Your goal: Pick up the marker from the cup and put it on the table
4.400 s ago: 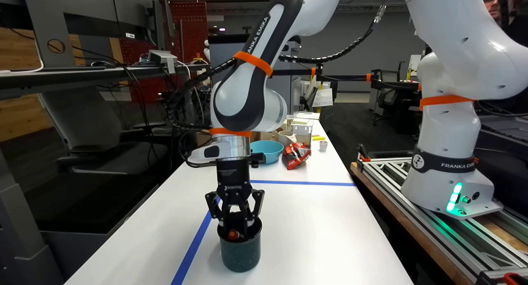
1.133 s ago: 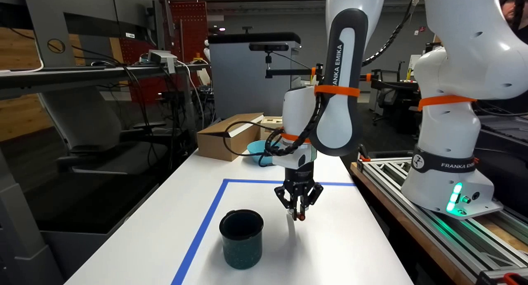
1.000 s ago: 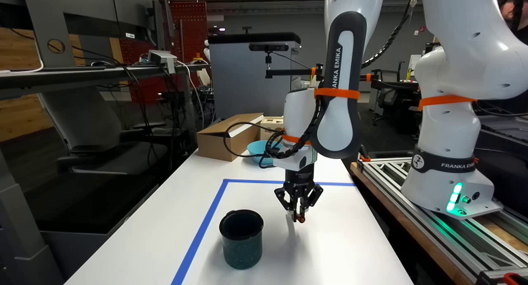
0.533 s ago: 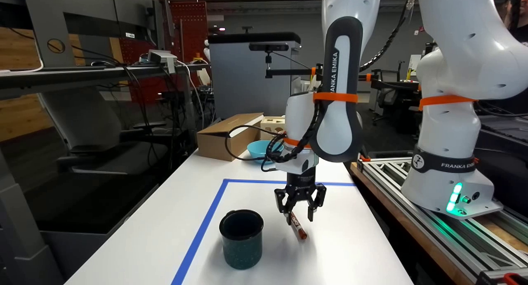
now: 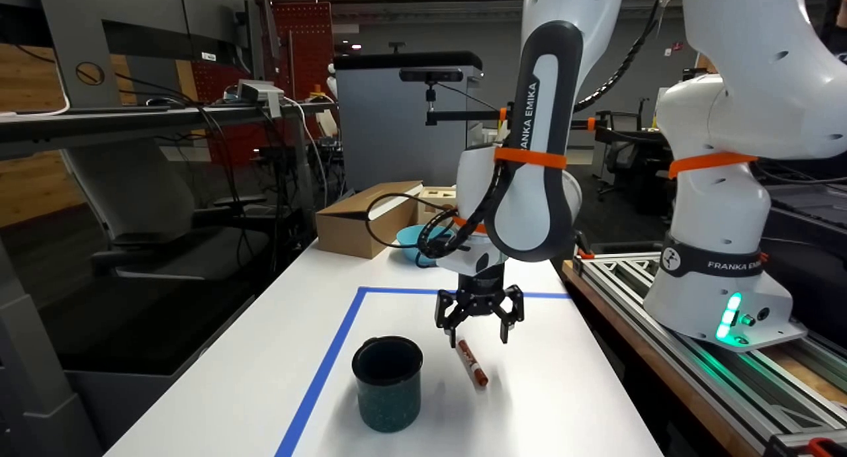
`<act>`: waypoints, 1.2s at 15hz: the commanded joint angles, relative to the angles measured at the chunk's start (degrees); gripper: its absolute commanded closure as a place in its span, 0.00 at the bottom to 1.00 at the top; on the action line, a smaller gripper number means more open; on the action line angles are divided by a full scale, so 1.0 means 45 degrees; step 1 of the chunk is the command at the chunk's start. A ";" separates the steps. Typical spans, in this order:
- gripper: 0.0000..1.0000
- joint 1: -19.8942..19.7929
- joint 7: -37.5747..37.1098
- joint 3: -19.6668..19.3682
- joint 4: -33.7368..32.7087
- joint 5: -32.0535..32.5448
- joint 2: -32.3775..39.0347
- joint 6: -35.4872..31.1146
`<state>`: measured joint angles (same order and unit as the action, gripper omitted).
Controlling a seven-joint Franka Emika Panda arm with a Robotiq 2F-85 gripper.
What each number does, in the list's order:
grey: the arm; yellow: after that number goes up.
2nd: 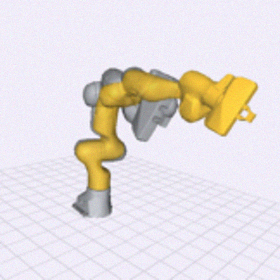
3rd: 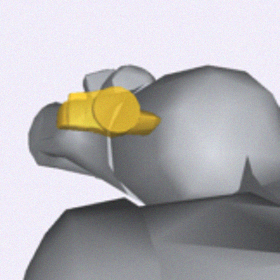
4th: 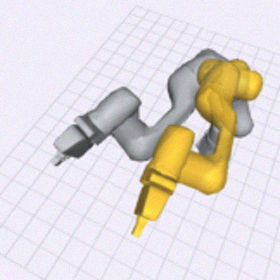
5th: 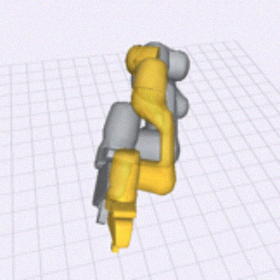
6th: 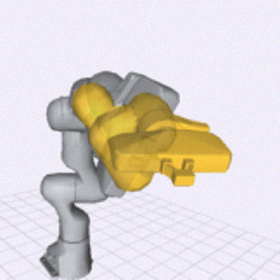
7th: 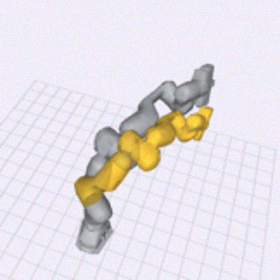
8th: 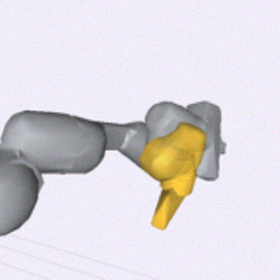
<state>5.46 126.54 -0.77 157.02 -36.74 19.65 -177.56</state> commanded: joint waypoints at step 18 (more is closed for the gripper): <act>0.00 1.1846 -0.6481 -0.7857 0.0032 -0.4553 0.0029 0.0758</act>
